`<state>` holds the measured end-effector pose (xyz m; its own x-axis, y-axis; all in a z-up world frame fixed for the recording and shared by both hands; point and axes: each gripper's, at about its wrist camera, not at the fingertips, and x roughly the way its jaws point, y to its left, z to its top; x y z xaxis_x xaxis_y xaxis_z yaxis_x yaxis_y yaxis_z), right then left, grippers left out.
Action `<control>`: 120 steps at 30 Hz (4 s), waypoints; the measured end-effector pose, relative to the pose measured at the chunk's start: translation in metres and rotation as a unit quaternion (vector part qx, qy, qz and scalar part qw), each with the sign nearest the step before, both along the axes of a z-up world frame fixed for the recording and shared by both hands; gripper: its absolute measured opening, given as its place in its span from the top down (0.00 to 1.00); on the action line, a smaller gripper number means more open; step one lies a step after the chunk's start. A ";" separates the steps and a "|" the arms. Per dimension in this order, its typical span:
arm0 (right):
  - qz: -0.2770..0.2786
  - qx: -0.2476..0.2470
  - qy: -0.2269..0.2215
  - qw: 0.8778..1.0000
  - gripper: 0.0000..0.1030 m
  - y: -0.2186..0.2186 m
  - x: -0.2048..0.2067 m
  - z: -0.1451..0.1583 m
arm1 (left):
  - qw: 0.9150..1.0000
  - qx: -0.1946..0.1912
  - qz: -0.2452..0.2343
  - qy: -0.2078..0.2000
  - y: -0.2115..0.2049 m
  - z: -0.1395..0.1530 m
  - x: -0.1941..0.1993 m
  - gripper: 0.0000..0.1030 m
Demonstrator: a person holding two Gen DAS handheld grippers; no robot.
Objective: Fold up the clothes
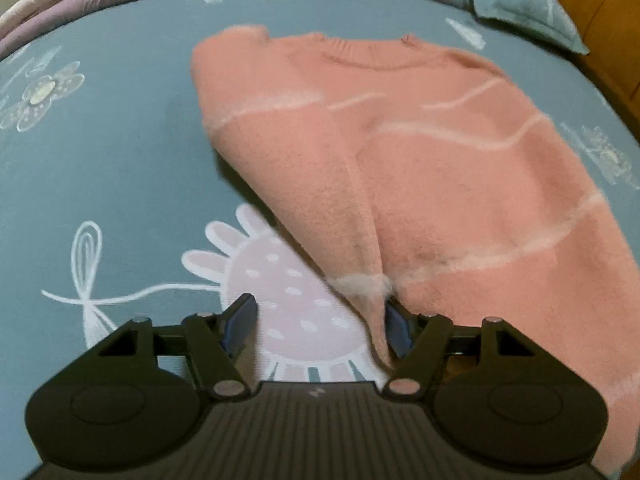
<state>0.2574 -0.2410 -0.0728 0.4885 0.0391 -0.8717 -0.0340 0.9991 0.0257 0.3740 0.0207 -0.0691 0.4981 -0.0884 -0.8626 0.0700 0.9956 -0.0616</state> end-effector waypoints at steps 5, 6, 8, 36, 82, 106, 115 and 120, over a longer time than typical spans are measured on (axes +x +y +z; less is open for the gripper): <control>0.008 0.003 -0.006 1.000 0.00 -0.003 0.000 -0.003 | 1.000 0.018 0.006 -0.018 -0.003 0.000 -0.001 0.26; 0.010 0.004 -0.007 1.000 0.00 -0.003 0.000 -0.003 | 1.000 0.020 0.011 -0.020 -0.002 0.001 -0.002 0.27; 0.013 0.004 -0.008 1.000 0.00 -0.004 0.002 -0.004 | 0.999 0.026 0.031 -0.031 0.006 0.008 -0.006 0.28; 0.035 -0.014 -0.077 0.996 0.00 0.013 0.001 0.066 | 0.994 -0.043 0.082 -0.059 0.125 0.053 -0.007 0.53; 0.049 -0.005 -0.084 0.995 0.00 0.040 -0.004 0.070 | 0.907 -0.384 0.167 -0.051 0.182 -0.015 -0.059 1.00; 0.048 0.001 -0.080 0.996 0.00 0.039 -0.021 0.069 | 0.864 -0.493 0.104 -0.015 0.103 -0.084 -0.037 0.80; 0.046 0.003 -0.078 0.996 0.01 0.039 -0.021 0.067 | 0.880 -0.453 0.143 -0.011 0.101 -0.070 -0.034 0.97; 0.031 0.000 -0.077 0.997 0.01 0.032 -0.019 0.066 | 0.897 -0.420 0.124 -0.057 0.128 -0.035 -0.046 0.97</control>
